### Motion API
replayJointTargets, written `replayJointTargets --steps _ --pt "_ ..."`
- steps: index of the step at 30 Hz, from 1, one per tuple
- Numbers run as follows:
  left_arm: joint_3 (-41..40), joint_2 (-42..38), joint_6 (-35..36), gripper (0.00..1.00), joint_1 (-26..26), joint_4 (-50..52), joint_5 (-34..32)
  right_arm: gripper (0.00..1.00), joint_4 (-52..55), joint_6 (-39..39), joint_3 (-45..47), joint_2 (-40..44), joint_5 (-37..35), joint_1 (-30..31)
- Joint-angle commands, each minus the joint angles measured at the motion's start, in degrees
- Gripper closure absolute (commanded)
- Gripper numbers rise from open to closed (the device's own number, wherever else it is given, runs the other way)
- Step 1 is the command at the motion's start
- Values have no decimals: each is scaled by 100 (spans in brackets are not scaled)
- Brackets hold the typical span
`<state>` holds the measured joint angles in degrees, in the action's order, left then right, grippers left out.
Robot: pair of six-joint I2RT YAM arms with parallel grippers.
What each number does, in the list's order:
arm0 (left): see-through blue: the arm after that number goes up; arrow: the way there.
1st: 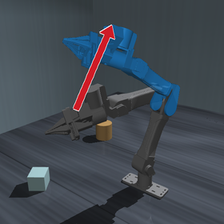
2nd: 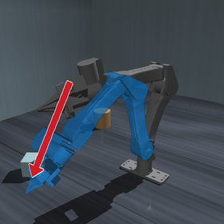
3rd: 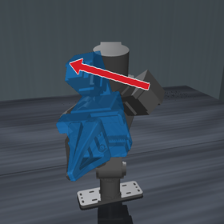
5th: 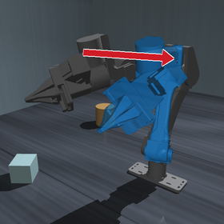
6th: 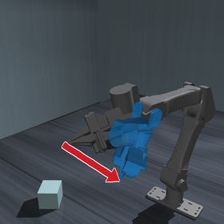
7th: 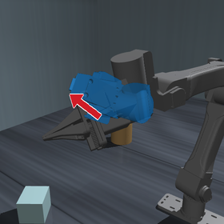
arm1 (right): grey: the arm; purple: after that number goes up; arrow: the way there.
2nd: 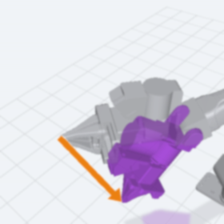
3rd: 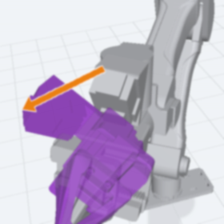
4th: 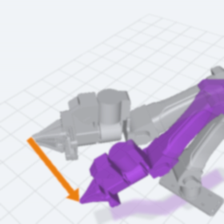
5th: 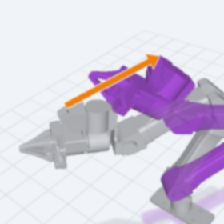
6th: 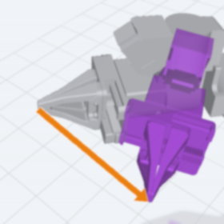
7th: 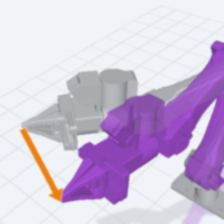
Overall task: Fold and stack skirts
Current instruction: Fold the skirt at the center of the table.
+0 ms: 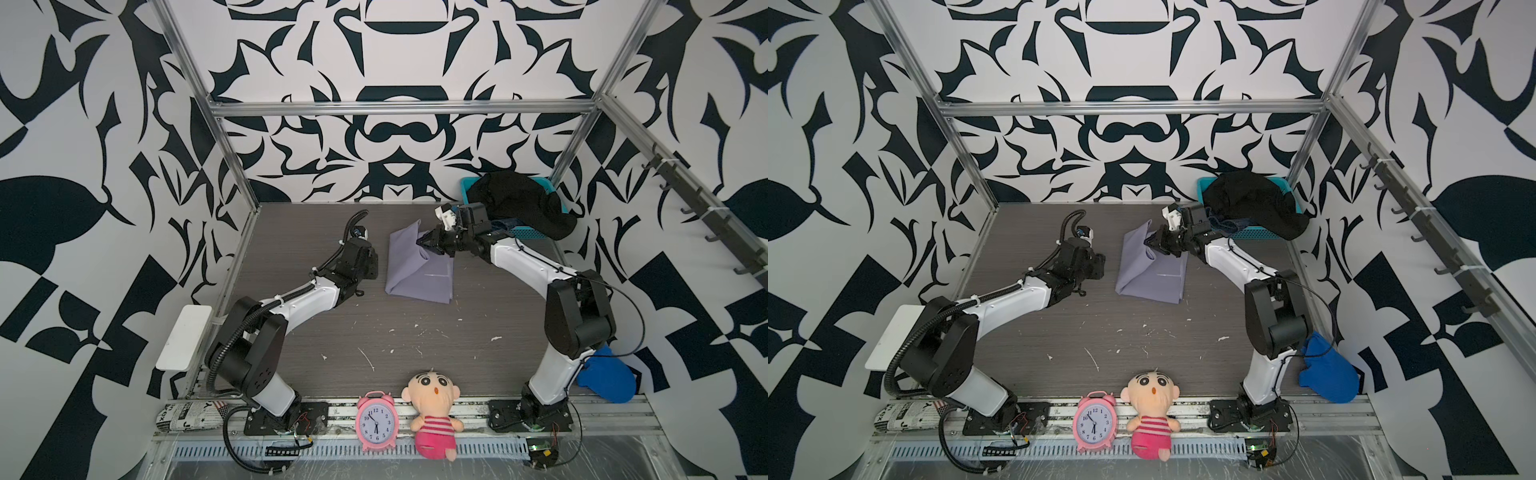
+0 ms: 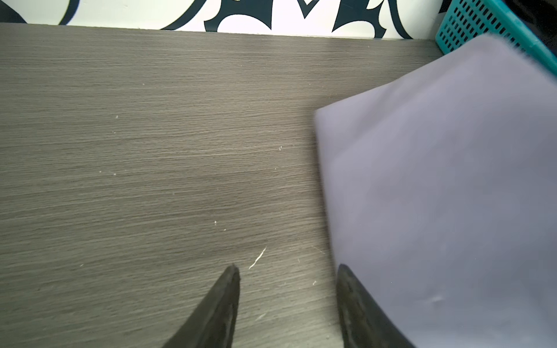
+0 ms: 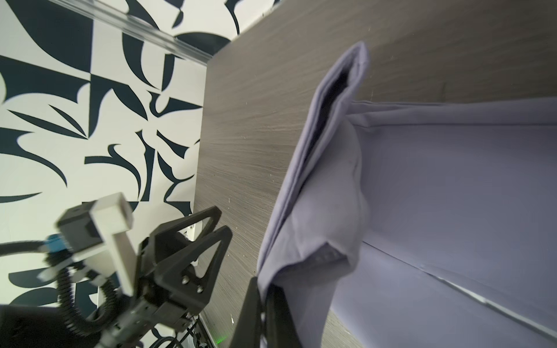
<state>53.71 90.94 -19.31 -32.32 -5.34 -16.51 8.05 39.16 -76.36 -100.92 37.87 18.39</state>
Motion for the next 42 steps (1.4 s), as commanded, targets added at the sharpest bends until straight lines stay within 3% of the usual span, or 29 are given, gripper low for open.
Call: replayJointTargets --steps 1,5,9,12,19,26,35,42 --pt "-67 95 -39 46 15 -160 -1 100 149 -158 -149 411 -177 -47" --pt "-192 62 155 36 -51 -563 557 100 163 -130 -249 374 -136 -47" --pt "-853 46 428 13 -316 -1713 710 100 183 -107 -458 231 -85 -38" --pt "-911 308 425 9 -399 -1991 1011 100 234 -93 -667 97 -52 -12" --pt "-258 1147 1188 6 -993 -1732 749 100 344 -66 -1143 -192 -44 209" --pt "16 1554 1177 5 -1005 -1807 274 100 351 -38 -1379 -279 -14 408" --pt "-75 1493 1098 4 -1043 -2084 510 100 130 132 -1352 -361 60 496" --pt "-533 1330 1009 22 -1058 -2189 -585 100 -106 241 -1440 -448 245 551"
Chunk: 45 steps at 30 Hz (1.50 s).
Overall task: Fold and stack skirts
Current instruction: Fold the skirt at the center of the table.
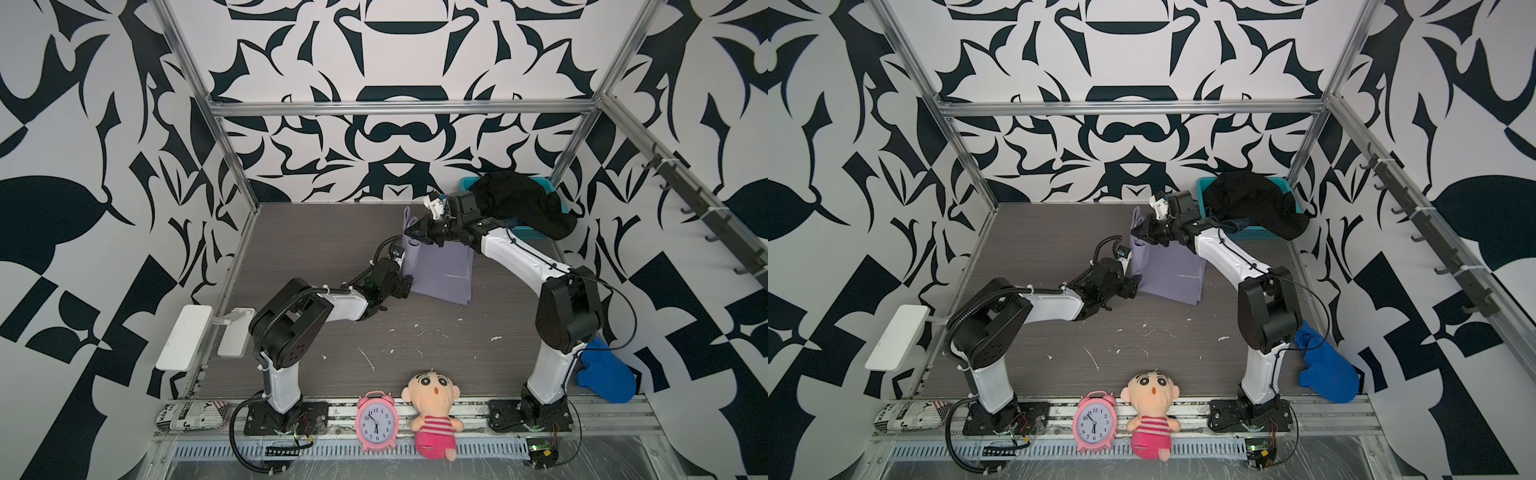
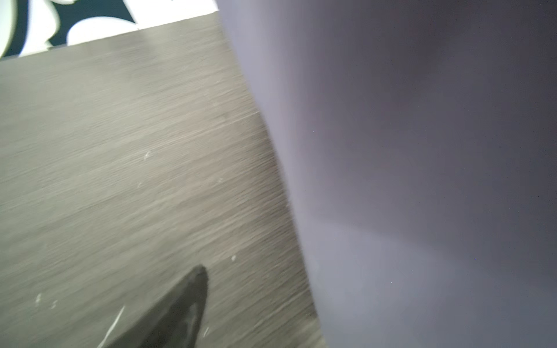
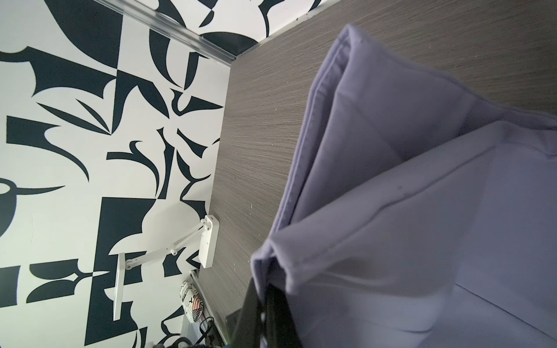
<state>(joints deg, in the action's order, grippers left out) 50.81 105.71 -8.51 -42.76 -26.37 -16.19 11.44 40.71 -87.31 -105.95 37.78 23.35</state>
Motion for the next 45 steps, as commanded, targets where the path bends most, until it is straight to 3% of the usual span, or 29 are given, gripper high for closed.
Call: replayJointTargets --steps 1,11,14,16,21,28,37,41,45 --pt "-297 -207 -69 22 -13 -61 -727 100 -479 105 -387 0 297 62" --pt "-1150 -1074 -294 24 -13 16 -1698 100 -587 240 -1399 -943 651 427" --pt "-1289 -1260 -308 16 -13 18 -1722 100 -586 186 -1508 -909 667 486" --pt "-1344 -1344 -277 0 -13 -31 -1675 100 -514 136 -1513 -830 656 484" --pt "-1410 -1317 -209 1 -83 -648 -942 100 -409 81 -1496 -768 613 485" --pt "-907 -463 -363 1 -241 -733 -1293 100 -503 168 -1506 -752 630 485" --pt "-1174 -617 -748 1 75 -765 -1617 100 -509 130 -1372 -625 625 485" --pt "-1380 -697 -773 1 229 -1054 -1355 100 -556 169 -1339 -613 635 483" --pt "-1071 -342 -704 0 273 -901 -1228 100 -582 198 -1376 -637 664 493"
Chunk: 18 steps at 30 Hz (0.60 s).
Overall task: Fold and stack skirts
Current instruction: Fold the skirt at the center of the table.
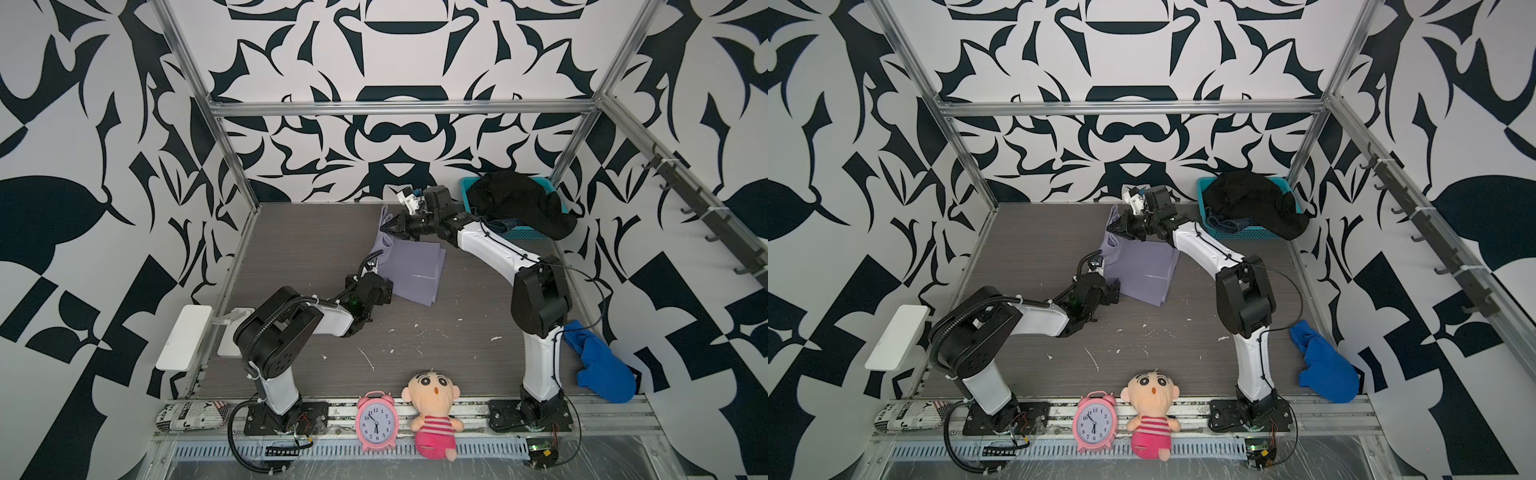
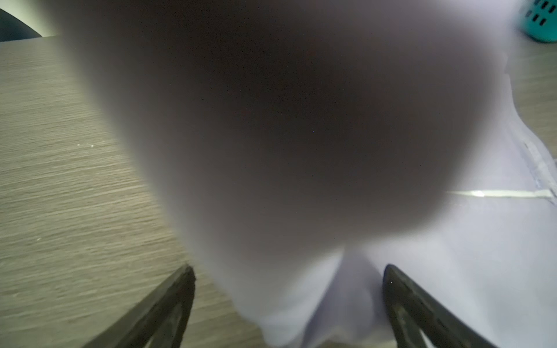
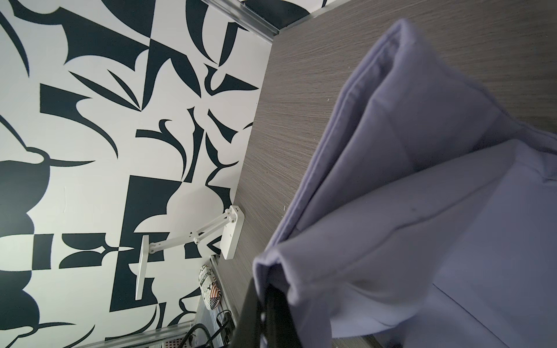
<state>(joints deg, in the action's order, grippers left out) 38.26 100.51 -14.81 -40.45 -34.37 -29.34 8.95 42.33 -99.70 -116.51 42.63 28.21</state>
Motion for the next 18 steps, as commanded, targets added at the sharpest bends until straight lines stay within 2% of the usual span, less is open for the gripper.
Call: replayJointTargets --steps 1,8,18 --pt "257 271 -100 1 44 -87 64 100 -328 35 -136 425 181 9" --pt "313 540 -333 6 63 33 -319 100 -29 -233 46 804 83 -13" --pt "281 593 -619 9 72 391 -542 100 -51 -330 996 1242 -183 -122"
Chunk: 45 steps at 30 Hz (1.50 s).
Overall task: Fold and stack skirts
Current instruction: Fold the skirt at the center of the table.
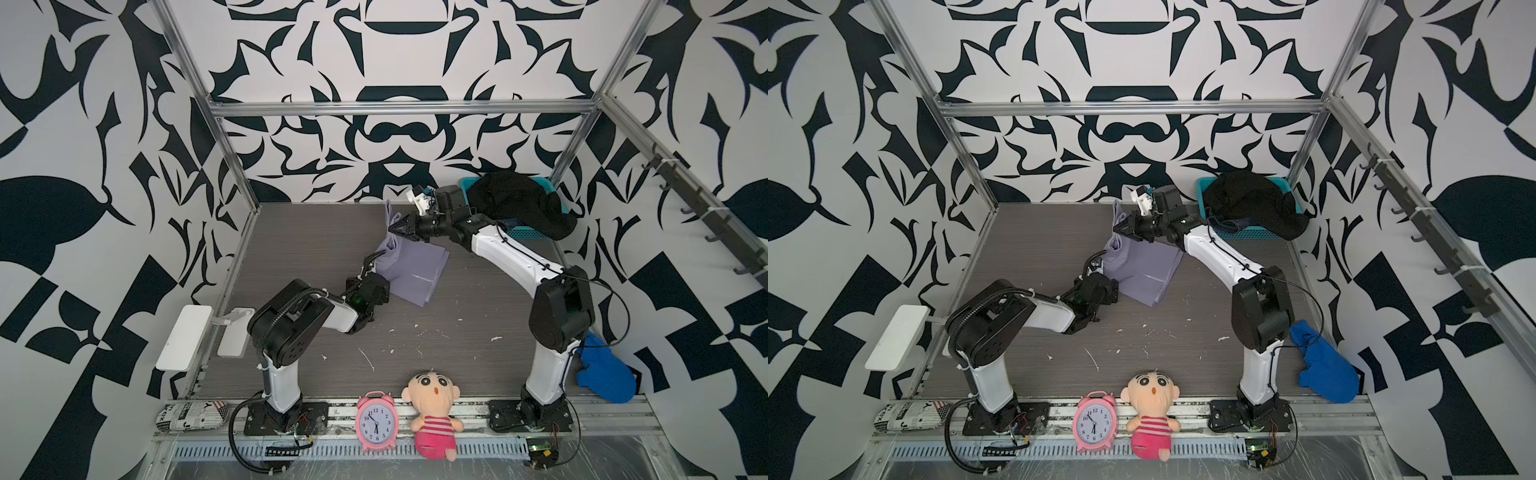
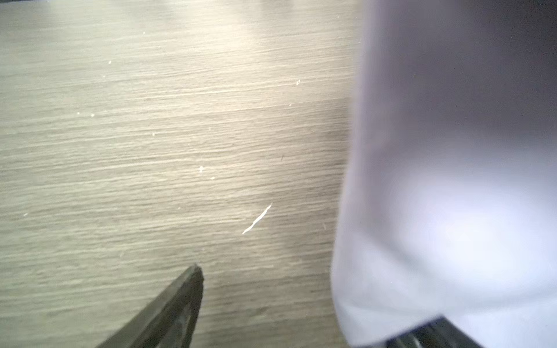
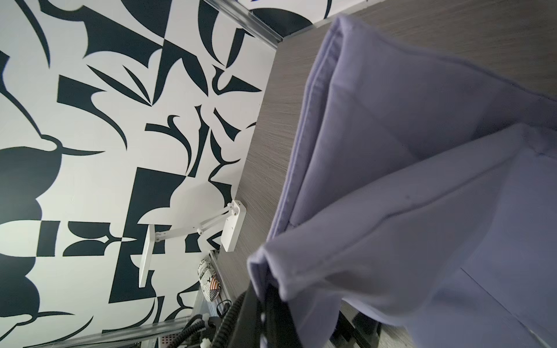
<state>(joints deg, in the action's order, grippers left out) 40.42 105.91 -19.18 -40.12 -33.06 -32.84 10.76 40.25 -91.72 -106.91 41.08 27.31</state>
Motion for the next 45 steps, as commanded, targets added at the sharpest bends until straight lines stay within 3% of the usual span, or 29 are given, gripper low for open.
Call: replayJointTargets --steps 1,33,45 --pt "58 49 -182 9 39 263 -196 100 -244 -147 304 345 -83 -54" --pt "-22 -163 -201 9 30 388 -267 100 -611 -277 3036 1482 -1489 -534" --pt "18 -220 -174 8 30 475 -280 100 -707 -590 2865 1177 -1427 -745"
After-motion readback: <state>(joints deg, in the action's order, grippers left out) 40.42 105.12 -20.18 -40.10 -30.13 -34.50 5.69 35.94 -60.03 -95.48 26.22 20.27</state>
